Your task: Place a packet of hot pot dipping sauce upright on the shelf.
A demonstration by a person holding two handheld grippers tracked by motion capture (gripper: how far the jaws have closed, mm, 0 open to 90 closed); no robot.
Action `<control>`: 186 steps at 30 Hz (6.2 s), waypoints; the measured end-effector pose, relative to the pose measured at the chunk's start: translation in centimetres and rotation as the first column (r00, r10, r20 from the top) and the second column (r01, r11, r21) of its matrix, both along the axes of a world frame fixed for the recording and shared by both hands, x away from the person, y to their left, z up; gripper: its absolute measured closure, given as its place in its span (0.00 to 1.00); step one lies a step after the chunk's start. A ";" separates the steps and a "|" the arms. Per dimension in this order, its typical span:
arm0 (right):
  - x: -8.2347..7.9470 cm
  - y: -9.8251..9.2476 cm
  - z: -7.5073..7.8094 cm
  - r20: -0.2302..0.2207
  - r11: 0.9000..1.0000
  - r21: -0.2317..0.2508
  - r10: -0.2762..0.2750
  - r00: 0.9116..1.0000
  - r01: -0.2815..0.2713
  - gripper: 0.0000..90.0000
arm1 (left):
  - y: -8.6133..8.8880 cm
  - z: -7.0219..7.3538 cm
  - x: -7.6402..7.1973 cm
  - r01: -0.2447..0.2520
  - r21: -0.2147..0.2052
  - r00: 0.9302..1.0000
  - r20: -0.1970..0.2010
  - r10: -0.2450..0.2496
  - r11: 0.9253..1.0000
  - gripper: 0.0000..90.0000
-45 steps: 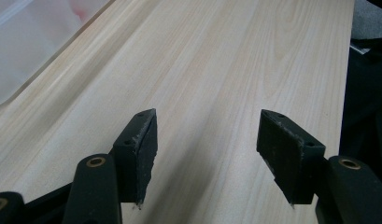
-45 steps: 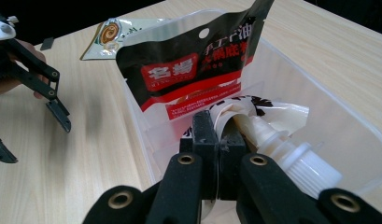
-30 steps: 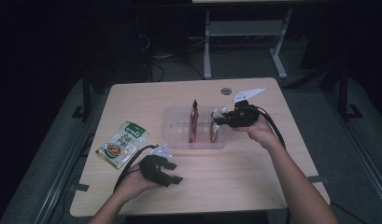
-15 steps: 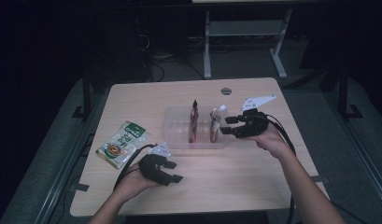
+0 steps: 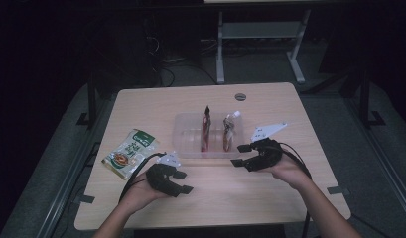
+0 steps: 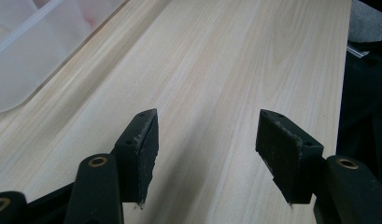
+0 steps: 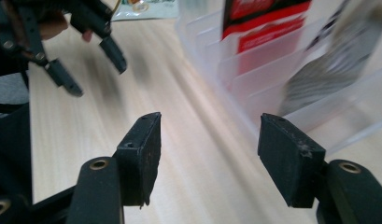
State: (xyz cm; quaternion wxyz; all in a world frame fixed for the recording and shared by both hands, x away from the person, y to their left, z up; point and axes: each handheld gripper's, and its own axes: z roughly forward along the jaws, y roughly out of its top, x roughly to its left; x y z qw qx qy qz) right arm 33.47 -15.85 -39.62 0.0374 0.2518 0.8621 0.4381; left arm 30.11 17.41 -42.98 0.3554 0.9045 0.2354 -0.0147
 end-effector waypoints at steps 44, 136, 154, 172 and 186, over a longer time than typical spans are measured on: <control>-1.0 1.7 -4.7 -0.041 0.994 -0.084 0.062 0.997 -0.065 0.40 | 15.2 1.5 6.2 -0.495 0.151 0.868 0.124 0.480 0.856 0.77; -1.0 1.2 -3.8 -0.013 0.996 -0.070 0.055 0.998 -0.055 0.41 | 8.6 0.1 -1.9 -0.193 0.077 0.981 0.018 0.192 0.978 0.50; -1.0 1.0 -4.0 -0.018 0.996 -0.073 0.041 0.999 -0.042 0.41 | 6.9 -1.9 -2.2 -0.070 0.157 0.997 -0.005 0.072 0.985 0.39; -0.9 1.0 -4.0 -0.054 0.997 -0.052 0.052 0.997 -0.055 0.42 | 6.9 -1.0 -1.8 -0.103 0.151 0.994 -0.021 0.107 0.983 0.99; -0.7 1.0 -3.4 -0.111 0.997 0.005 0.083 0.990 -0.083 0.26 | 5.9 2.0 -2.2 -0.072 0.002 0.994 0.083 0.072 0.997 1.00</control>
